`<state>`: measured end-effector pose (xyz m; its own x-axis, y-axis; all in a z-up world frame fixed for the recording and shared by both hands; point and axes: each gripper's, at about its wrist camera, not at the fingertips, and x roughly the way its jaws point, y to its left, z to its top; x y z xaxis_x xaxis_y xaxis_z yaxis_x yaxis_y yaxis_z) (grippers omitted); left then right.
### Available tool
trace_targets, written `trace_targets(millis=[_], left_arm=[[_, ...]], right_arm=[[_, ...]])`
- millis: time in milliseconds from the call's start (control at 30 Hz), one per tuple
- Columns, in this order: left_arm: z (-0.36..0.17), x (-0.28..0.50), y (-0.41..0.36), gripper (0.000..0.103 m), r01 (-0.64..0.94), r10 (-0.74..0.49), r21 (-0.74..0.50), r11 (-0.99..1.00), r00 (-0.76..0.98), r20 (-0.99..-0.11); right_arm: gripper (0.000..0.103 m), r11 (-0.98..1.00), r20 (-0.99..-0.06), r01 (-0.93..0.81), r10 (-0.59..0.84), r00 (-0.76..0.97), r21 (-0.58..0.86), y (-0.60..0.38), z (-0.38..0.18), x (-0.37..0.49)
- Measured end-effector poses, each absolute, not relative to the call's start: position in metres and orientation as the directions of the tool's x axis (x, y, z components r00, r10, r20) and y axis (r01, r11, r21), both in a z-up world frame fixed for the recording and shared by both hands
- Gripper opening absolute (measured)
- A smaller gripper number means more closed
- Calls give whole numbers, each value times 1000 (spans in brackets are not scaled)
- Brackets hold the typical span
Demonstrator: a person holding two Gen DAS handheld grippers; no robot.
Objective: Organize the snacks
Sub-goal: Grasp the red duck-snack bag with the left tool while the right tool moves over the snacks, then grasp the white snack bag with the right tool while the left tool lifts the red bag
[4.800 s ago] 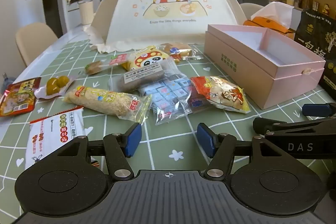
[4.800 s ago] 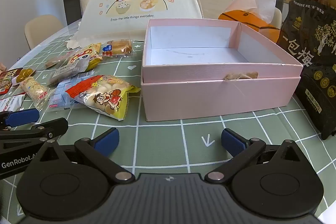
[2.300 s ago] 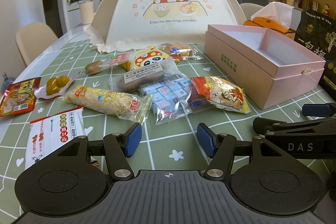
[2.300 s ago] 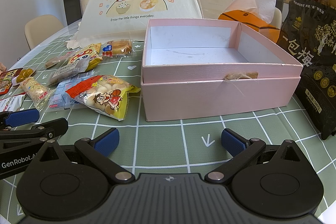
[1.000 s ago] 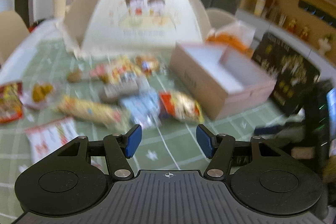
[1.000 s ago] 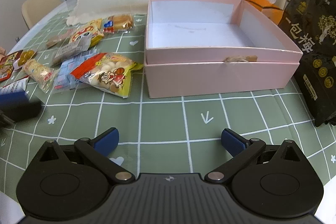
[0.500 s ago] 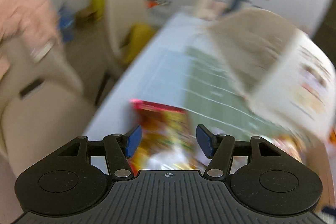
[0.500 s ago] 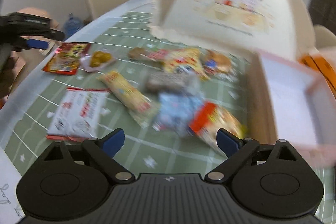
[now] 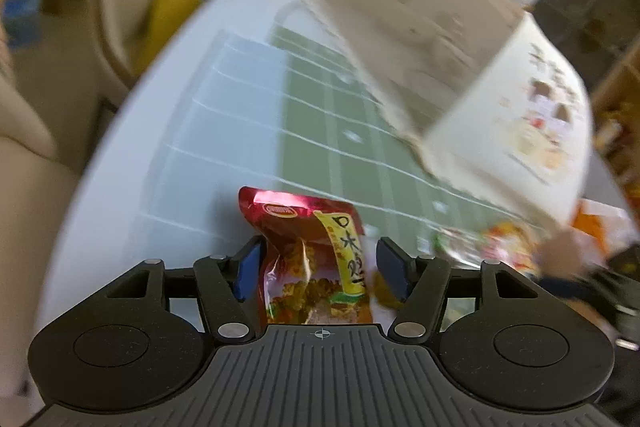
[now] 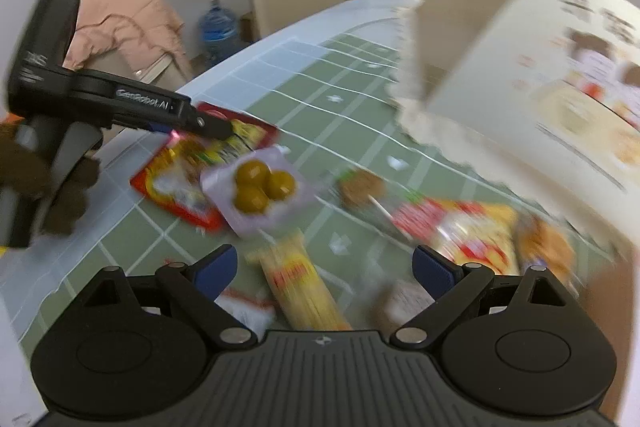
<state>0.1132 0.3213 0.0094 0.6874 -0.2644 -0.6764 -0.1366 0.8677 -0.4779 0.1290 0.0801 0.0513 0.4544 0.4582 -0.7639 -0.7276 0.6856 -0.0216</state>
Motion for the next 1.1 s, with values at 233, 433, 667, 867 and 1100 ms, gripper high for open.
trace_targets(millis=[233, 433, 667, 867, 1100], left_arm=[[15, 121, 320, 65, -142, -261, -475, 868, 685, -680], [13, 134, 316, 66, -134, -236, -424, 896, 666, -708], [17, 133, 260, 68, 65, -168, -161, 985, 591, -789], [13, 143, 211, 95, 73, -66, -32, 997, 534, -843], [11, 146, 195, 87, 32, -4, 16, 999, 550, -835]], right_arm=[[96, 687, -776, -726, 474, 416, 31, 130, 26, 163], [61, 653, -798, -757, 447, 403, -16, 136, 29, 141], [59, 682, -815, -731, 435, 384, 19, 77, 32, 99], [68, 744, -804, -668, 409, 432, 19, 45, 28, 72], [79, 777, -817, -629, 361, 450, -3, 25, 30, 51]])
